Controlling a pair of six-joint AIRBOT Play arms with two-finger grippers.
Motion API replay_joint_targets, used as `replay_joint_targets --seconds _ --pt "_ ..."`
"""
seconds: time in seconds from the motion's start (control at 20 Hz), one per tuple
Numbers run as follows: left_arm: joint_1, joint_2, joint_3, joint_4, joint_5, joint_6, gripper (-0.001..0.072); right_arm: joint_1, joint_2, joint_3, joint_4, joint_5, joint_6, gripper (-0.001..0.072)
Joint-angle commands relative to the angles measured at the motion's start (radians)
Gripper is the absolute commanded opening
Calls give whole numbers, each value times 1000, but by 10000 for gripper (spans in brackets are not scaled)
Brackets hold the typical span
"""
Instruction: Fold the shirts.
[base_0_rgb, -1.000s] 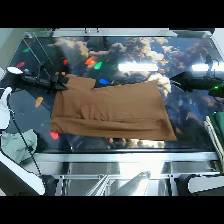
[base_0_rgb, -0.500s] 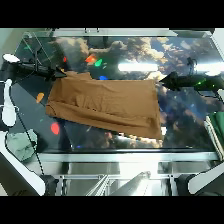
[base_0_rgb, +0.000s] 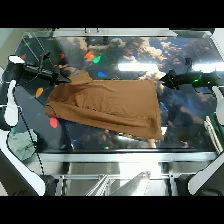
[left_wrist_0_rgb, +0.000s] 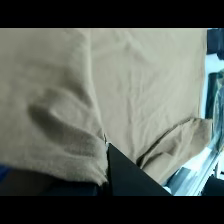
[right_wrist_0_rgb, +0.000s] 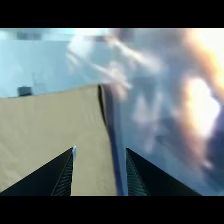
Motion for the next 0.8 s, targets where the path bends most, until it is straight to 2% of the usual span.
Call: replay_joint_targets --seconds 0.0,0.1,0.45,0.55,0.65,0.7,0.75 --pt "-29 -1 0 -3 8 0 26 29 -66 86 -14 63 81 363" --pt "-40 -1 0 -3 8 0 26 42 -88 97 -27 70 117 363" --pt "-45 -1 0 -3 -5 0 26 64 -121 98 -27 71 108 362" --pt "-45 -1 0 -3 -5 7 26 79 -121 98 15 70 54 362" --pt "-45 -1 0 -3 -2 7 26 94 -121 99 121 63 -5 360" --pt "-45 -1 0 -3 2 7 26 100 -121 106 175 61 -39 334" --pt "-45 -1 0 -3 4 7 26 102 -121 118 213 60 -66 147"
